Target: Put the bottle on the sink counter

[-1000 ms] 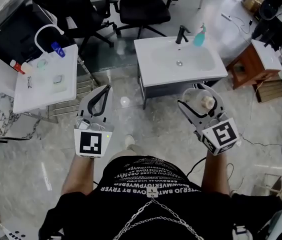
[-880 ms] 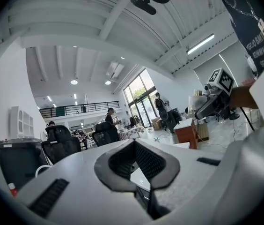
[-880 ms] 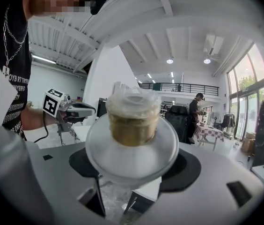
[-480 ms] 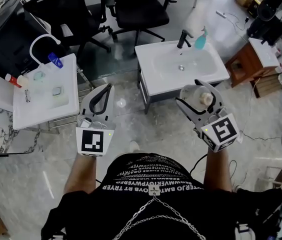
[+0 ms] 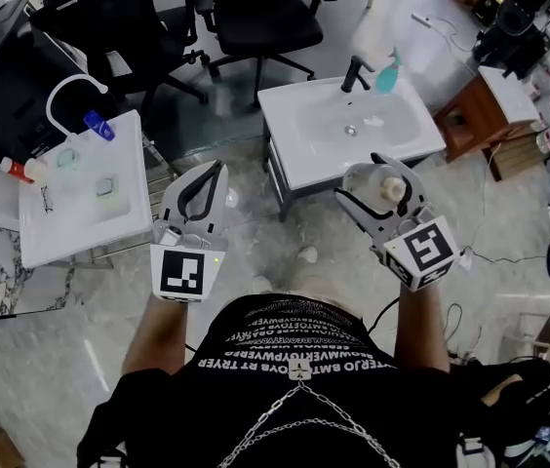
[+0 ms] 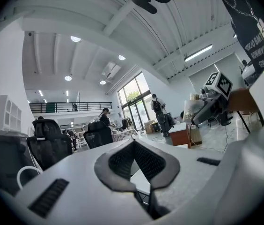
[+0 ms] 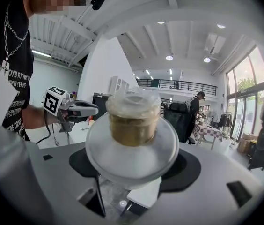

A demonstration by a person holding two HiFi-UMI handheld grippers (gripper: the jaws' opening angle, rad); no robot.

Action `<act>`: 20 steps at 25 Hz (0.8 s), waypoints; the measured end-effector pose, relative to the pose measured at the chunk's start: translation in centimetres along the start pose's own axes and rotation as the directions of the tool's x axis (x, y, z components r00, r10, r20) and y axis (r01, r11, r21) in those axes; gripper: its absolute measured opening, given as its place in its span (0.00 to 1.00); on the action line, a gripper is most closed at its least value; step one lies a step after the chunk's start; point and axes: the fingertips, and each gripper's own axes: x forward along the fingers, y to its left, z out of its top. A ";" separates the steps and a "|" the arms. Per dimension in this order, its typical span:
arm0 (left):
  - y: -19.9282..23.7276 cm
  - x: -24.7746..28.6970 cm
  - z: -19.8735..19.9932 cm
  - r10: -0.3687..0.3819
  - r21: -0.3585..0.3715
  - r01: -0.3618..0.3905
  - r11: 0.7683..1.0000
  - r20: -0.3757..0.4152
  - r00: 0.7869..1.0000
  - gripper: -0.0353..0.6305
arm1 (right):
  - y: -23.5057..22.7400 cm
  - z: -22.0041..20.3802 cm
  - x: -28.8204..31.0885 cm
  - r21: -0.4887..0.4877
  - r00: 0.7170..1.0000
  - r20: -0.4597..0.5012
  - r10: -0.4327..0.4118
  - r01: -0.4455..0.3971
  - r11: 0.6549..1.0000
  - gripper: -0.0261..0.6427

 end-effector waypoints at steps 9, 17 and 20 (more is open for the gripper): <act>2.8 2.9 -1.9 0.015 0.001 -0.015 1.000 -0.035 0.999 0.06 | -2.8 -3.1 5.1 0.063 0.999 -0.040 0.026 -0.024 0.998 0.54; 5.3 8.2 -3.3 0.033 0.006 -0.033 0.999 -0.053 0.998 0.06 | -7.1 -7.0 11.1 0.110 0.997 -0.074 0.031 -0.022 0.994 0.54; 5.8 10.6 -3.8 0.027 0.005 -0.027 1.000 -0.061 0.998 0.06 | -8.5 -9.4 13.8 0.126 0.994 -0.104 0.044 -0.031 0.991 0.54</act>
